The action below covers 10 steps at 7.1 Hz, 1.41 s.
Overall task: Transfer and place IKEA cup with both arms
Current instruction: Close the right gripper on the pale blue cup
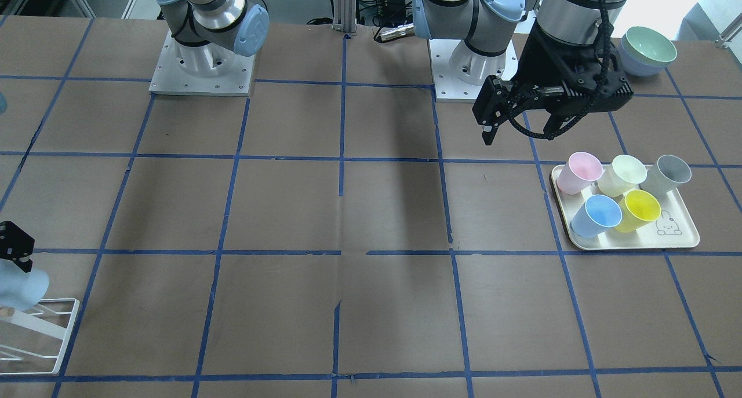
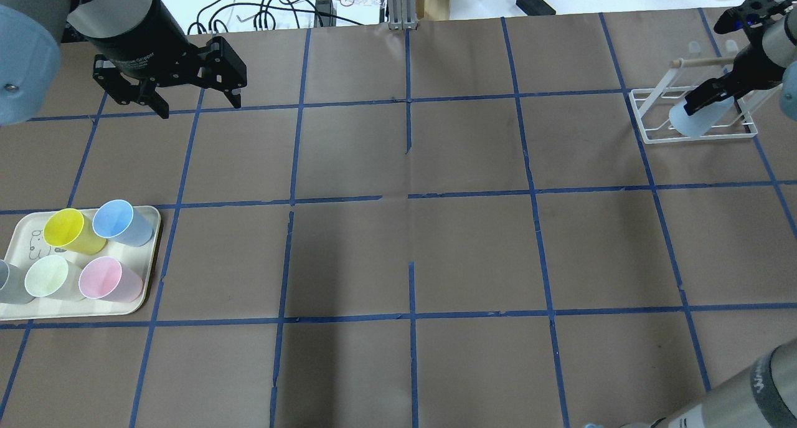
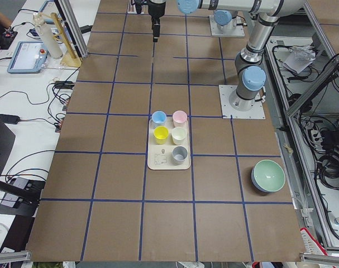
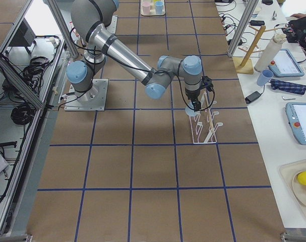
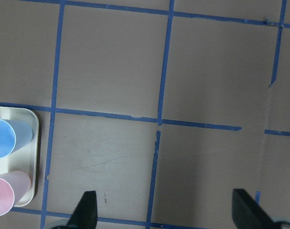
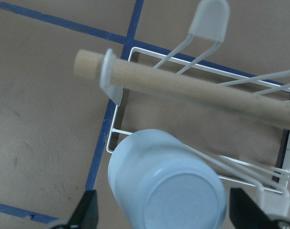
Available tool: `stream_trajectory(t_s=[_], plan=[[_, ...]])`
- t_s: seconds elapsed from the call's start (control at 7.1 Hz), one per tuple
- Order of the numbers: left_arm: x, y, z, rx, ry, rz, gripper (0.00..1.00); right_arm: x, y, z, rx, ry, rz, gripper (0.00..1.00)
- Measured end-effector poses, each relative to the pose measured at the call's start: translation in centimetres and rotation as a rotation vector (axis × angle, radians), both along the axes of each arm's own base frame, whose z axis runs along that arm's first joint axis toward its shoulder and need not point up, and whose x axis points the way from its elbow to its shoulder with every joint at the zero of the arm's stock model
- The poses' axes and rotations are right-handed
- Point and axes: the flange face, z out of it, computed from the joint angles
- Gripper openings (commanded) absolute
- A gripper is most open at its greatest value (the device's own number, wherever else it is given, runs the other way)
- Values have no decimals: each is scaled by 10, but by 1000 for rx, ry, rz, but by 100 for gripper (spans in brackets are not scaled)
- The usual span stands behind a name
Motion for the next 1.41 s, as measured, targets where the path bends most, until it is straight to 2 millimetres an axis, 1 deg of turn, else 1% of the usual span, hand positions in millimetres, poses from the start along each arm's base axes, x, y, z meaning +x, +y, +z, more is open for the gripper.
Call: stream_trajectory(t_s=[0.28, 0.56, 0.7, 0.85, 0.99, 1.13, 1.41], plan=[[0, 0, 0, 0, 0, 0, 100, 0, 0, -2, 5, 0, -2, 88], [0, 0, 0, 0, 0, 0, 100, -1, 0, -3, 9, 3, -1, 83], [0, 0, 0, 0, 0, 0, 100, -1, 0, -3, 9, 3, 0, 56], [1, 0, 0, -1, 0, 1, 100, -1, 0, -3, 8, 3, 1, 51], [1, 0, 0, -1, 0, 1, 100, -1, 0, -2, 7, 4, 1, 31], [1, 0, 0, -1, 0, 1, 100, -1, 0, -2, 6, 3, 1, 28], [1, 0, 0, -1, 0, 2, 100, -1, 0, 1, 2, 8, -1, 28]])
